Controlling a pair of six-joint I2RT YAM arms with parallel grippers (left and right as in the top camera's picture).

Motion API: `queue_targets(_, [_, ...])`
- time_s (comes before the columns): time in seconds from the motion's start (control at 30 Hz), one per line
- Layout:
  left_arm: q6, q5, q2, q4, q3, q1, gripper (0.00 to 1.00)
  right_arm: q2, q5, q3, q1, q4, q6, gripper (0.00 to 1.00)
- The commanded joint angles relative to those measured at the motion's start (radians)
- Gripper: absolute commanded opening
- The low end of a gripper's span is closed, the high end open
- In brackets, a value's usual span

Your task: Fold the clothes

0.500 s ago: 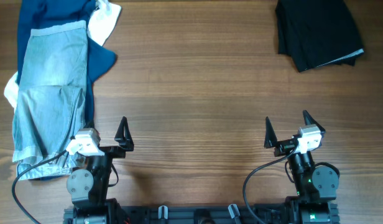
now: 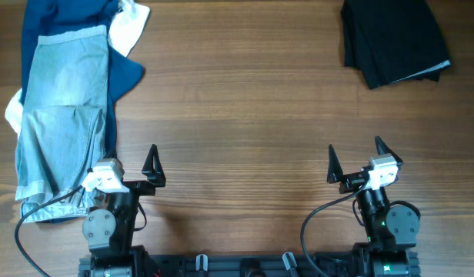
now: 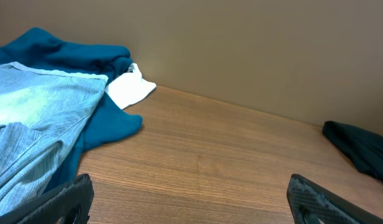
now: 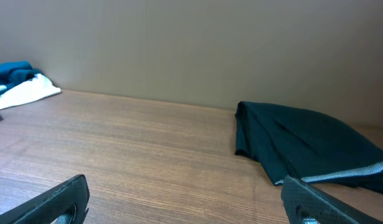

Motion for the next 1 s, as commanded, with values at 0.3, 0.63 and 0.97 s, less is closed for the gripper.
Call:
queue_targets(0.3, [0.002,0.001,-0.002,-0.001,-0.006,0.001,1.00,0.005,0.010,-0.001,0.004,0.003,0.016,1.00])
queue_targets(0.63, [0.002,0.002,-0.002,-0.001,-0.006,0.001,1.00,0.005,0.010,-0.001,0.004,0.003,0.016,1.00])
queue_targets(0.97, [0.002,0.001,-0.002,0.003,-0.006,0.001,1.00,0.005,0.021,-0.001,0.004,0.006,0.015,1.00])
